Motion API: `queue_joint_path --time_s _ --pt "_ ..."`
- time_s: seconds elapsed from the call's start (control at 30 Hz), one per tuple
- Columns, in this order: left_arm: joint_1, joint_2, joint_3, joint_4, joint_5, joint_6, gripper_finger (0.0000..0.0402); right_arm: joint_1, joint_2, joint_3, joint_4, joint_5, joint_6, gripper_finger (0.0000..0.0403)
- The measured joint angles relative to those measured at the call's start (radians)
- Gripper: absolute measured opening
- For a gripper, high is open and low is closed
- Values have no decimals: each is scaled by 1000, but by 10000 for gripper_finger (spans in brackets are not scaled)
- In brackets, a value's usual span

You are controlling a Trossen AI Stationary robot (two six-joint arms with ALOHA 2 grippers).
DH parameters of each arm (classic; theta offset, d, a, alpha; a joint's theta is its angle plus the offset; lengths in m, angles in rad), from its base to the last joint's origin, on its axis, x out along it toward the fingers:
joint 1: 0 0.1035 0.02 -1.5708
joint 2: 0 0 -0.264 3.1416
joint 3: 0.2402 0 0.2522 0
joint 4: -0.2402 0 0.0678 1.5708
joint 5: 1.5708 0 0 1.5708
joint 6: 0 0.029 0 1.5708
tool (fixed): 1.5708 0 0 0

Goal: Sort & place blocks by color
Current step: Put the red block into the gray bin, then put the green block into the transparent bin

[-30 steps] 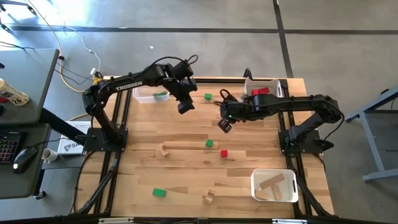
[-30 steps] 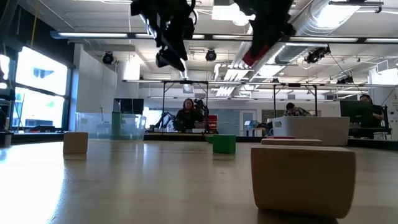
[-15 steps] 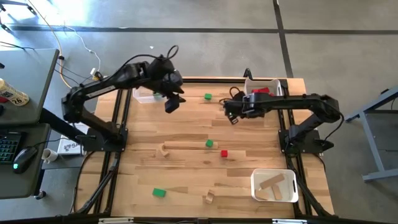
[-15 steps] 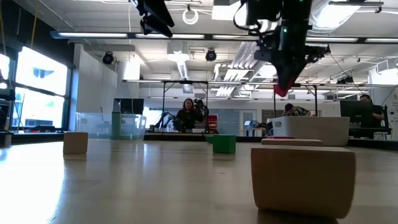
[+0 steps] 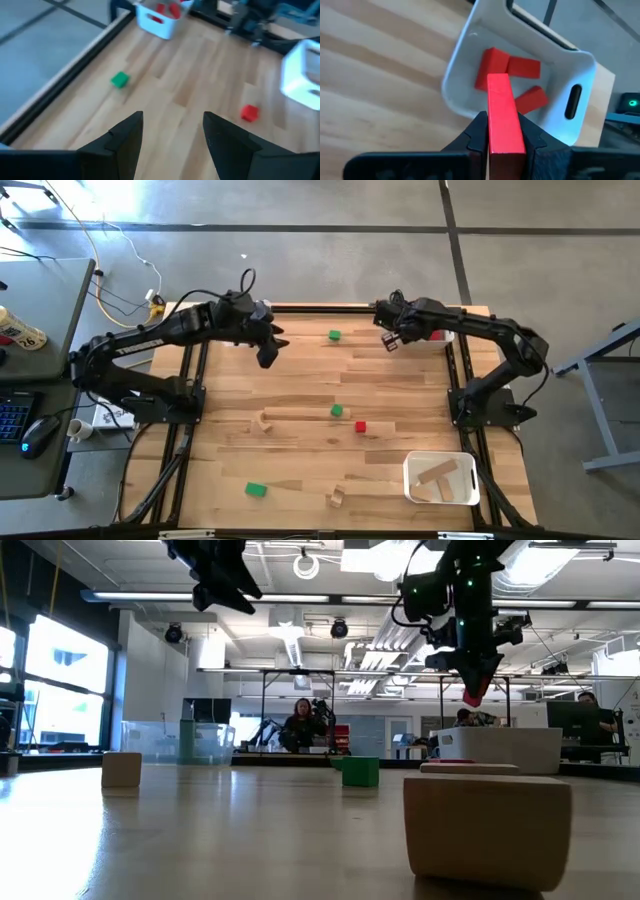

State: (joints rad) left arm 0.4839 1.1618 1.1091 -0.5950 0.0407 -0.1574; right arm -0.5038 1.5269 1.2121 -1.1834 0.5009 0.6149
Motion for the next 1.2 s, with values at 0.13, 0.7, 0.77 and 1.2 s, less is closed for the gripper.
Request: queue_joint_path --time_s 0.13,0.7,0.77,1.2 --pt "-2 -26 -36 23 -53 -40 192 -79 0 0 33 -15 -75 41" --pt "-1 -25 -48 14 -146 -49 192 -295 0 0 106 -189 -356 100" --pt "-1 -25 -48 0 -152 -49 192 -295 0 0 106 -169 -362 127" --pt "1 -63 -49 -60 -184 -40 192 -221 0 50 119 -365 -192 207"
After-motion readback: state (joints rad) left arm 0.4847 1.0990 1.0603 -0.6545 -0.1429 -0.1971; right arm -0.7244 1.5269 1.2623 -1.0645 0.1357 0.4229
